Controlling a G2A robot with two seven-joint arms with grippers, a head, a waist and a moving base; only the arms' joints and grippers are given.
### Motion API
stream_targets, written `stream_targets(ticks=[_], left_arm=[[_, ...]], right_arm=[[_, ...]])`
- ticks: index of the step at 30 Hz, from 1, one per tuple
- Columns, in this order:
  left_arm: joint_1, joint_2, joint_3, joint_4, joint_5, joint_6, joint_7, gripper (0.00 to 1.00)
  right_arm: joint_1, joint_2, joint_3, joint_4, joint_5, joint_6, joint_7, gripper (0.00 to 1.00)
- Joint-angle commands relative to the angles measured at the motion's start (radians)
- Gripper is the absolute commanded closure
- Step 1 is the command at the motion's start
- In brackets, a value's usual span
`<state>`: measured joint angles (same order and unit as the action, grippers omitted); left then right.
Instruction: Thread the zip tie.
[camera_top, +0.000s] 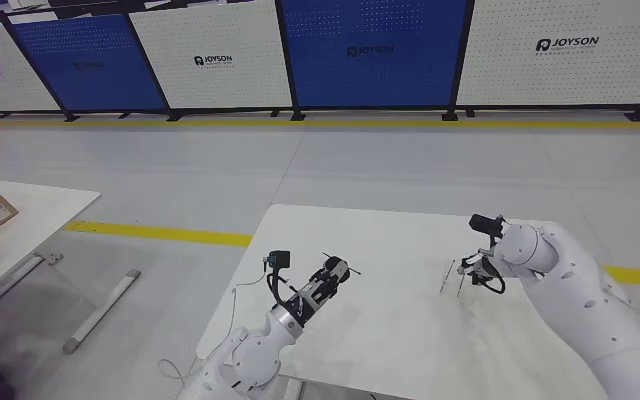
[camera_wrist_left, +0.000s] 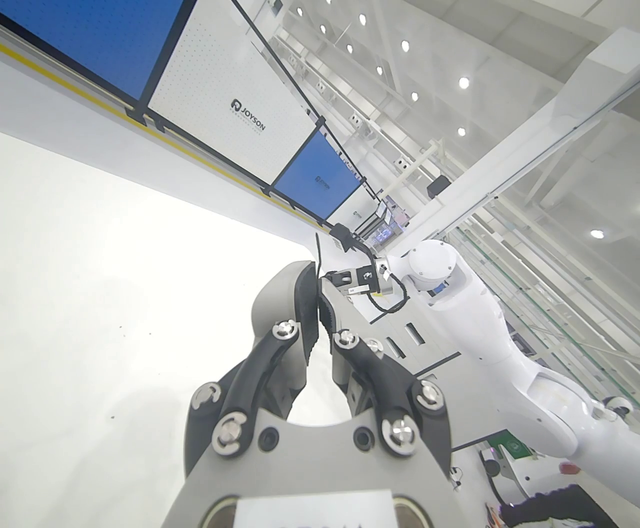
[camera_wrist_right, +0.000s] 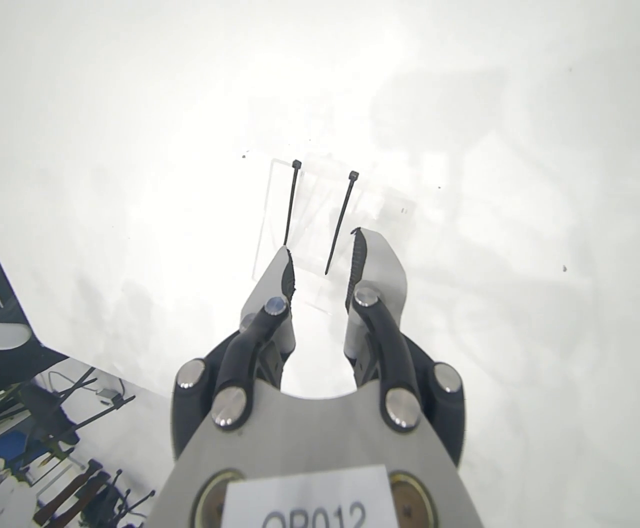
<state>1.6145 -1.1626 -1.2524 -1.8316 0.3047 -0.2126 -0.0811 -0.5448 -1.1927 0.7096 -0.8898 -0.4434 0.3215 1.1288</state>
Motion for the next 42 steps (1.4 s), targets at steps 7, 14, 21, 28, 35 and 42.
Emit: stream_targets(ticks=[7,14,21,28,35,42], left_arm=[[0.000,0.000,0.000,0.000,0.000,0.000,0.000,1.00],[0.000,0.000,0.000,0.000,0.000,0.000,0.000,1.00],[0.000,0.000,0.000,0.000,0.000,0.000,0.000,1.00],[0.000,0.000,0.000,0.000,0.000,0.000,0.000,1.00],[0.000,0.000,0.000,0.000,0.000,0.000,0.000,1.00],[0.000,0.000,0.000,0.000,0.000,0.000,0.000,1.00]], right_arm=[[0.030,-0.035,-0.029,0.079,0.005,-0.005,-0.005,0.76],[0.054,-0.062,-0.044,0.151,0.012,-0.023,-0.008,0.75],[0.077,-0.094,-0.065,0.222,0.013,-0.033,-0.015,0.75],[0.104,-0.130,-0.084,0.300,0.018,-0.054,-0.020,0.75],[0.126,-0.164,-0.098,0.374,0.022,-0.073,-0.022,0.78],[0.143,-0.194,-0.105,0.439,0.025,-0.093,-0.030,0.77]])
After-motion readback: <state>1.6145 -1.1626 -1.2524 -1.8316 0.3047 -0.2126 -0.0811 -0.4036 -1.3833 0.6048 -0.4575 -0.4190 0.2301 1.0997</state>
